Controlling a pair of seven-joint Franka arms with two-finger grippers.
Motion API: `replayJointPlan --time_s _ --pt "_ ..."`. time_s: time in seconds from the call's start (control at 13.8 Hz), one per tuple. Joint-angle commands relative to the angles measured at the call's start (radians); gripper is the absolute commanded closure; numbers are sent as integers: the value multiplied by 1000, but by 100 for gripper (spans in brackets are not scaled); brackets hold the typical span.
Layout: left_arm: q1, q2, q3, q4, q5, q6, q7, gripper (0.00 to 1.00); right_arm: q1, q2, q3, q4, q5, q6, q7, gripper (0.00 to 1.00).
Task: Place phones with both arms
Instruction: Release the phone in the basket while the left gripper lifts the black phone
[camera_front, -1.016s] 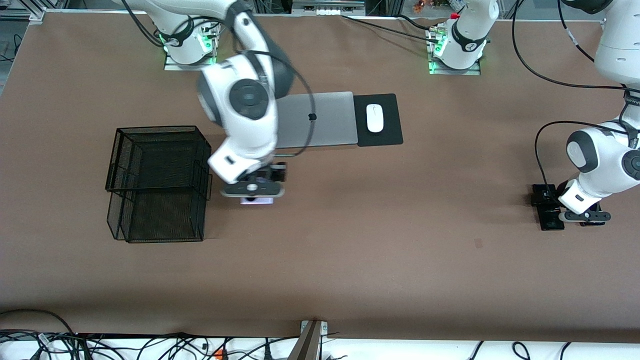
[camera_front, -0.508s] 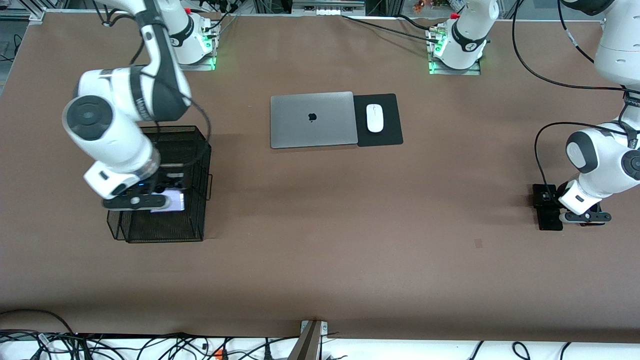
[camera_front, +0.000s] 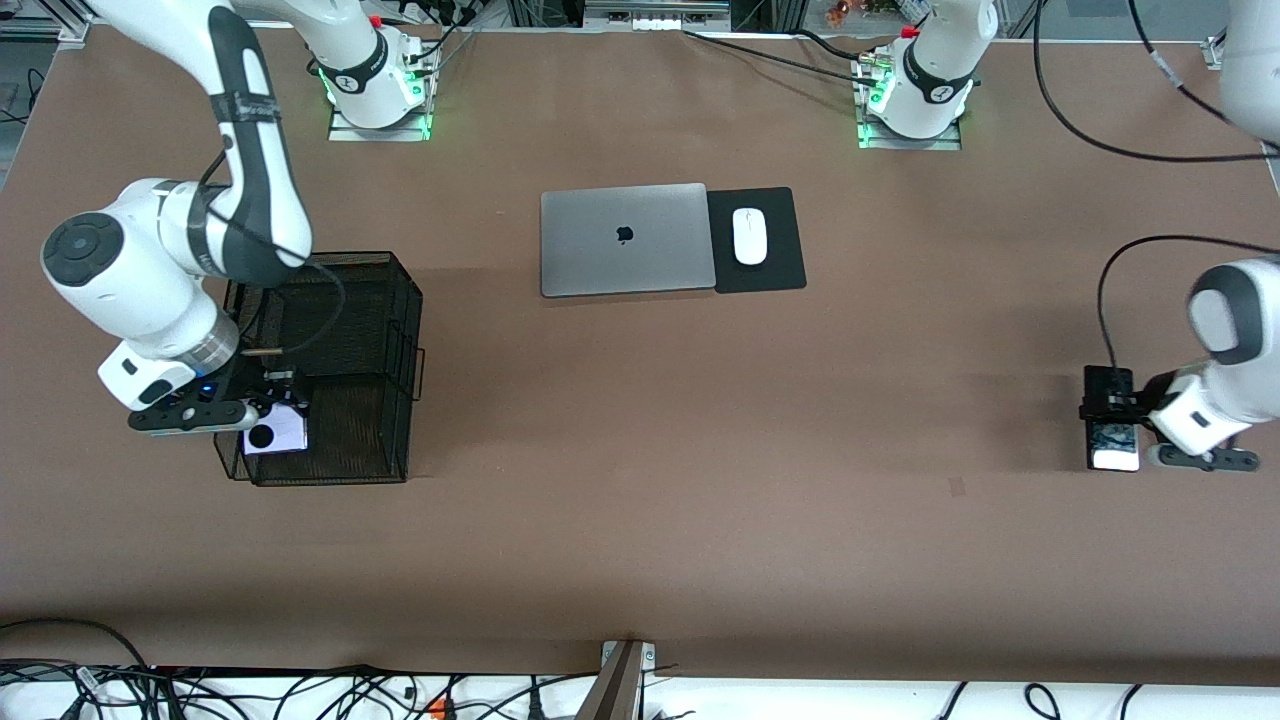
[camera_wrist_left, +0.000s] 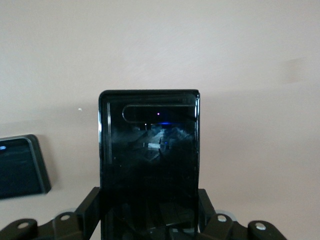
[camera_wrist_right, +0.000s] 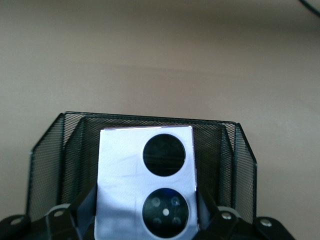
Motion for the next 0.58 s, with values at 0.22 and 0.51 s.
replayJointPlan --time_s 0.22,0.51 --pt "-165 -1 -145 235 11 -268 -301 73 -14 102 11 3 242 73 -157 59" --pt "-431 48 -150 236 5 -233 -663 73 -12 150 14 3 328 87 -197 59"
